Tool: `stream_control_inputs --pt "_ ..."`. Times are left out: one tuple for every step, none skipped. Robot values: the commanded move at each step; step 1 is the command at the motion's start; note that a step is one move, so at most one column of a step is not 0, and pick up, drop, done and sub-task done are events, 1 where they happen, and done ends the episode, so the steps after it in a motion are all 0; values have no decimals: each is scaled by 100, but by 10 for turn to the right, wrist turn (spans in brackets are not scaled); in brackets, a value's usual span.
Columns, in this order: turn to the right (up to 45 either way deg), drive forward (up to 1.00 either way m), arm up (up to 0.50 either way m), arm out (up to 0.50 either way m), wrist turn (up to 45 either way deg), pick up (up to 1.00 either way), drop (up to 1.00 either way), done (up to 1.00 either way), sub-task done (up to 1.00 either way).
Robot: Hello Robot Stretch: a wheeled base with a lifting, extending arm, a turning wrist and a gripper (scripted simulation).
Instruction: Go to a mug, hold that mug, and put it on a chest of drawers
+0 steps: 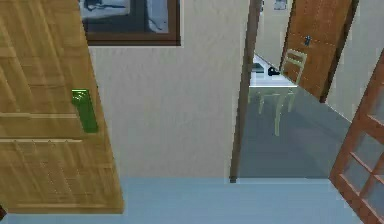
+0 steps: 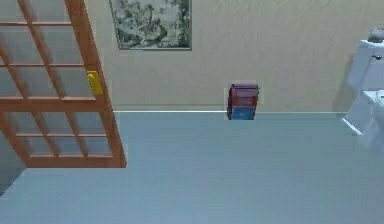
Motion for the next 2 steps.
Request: stream_control_inputs --pt "390 0 0 0 0 0 0 0 0" --pt "0 95 0 0 0 0 0 0 0"
